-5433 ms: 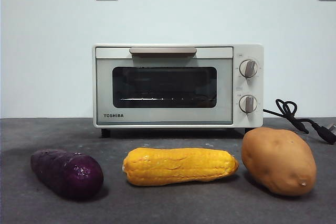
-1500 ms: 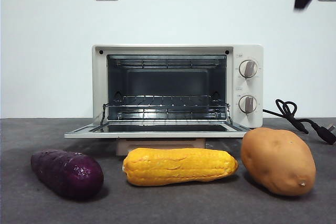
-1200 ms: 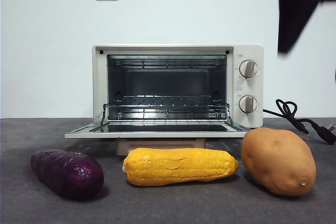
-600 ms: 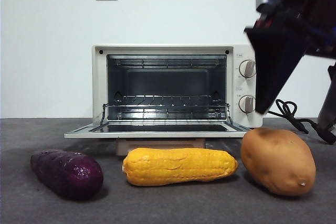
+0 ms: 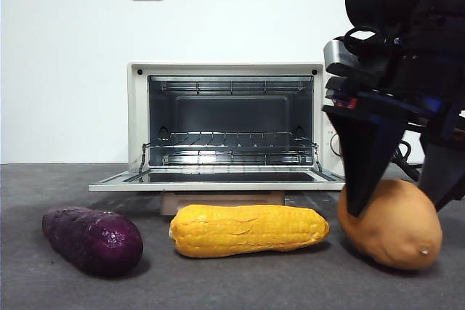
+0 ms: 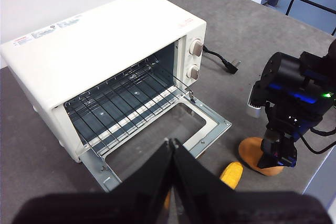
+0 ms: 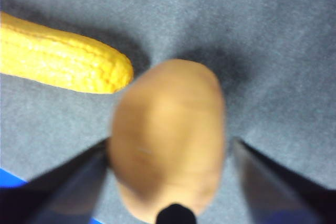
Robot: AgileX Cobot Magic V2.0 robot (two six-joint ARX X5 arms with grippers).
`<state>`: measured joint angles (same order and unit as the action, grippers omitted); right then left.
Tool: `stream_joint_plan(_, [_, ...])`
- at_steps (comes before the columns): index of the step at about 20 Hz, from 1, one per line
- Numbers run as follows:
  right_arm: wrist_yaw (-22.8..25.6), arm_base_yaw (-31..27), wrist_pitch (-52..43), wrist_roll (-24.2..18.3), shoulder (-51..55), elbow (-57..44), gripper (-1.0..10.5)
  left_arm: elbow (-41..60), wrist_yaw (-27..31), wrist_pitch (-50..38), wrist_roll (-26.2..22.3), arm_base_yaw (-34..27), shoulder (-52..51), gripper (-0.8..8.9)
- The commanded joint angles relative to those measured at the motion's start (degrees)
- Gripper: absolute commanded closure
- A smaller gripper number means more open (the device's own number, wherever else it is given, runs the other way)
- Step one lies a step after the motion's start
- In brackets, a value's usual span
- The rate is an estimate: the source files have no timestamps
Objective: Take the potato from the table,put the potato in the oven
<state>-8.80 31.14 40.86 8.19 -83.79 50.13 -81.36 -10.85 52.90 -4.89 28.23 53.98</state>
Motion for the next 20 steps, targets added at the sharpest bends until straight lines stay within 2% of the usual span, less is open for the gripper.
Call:
stream_joint_plan(1, [0.2,0.1,0.1,0.3,-0.1,-0.5,9.6,0.3,0.2,-0.1,0.3,-0.1,-0.1,8.21])
stream_joint_plan(4, [0.2,0.2,0.1,0.3,2.5,-0.5,9.6,0.3,0.3,-0.1,0.2,-0.1,-0.1,8.21])
stream_joint_plan(9, [-0.3,1.2,-2.6,2.6,12.6,-0.5,9.6,0.3,0.4,-0.1,-1.4,-0.1,0.0,8.21])
stream_joint_plan(13, [-0.3,1.2,-16.5,6.1,12.8,-0.5,9.6,0.3,0.4,0.3,-2.3,-0.1,0.0,8.21])
stream_joint_plan(20, [0.0,1.2,-47.3,17.2,-1.8,-0.5,9.6,0.3,0.4,3.7,-2.3,-0.1,0.0,8.21])
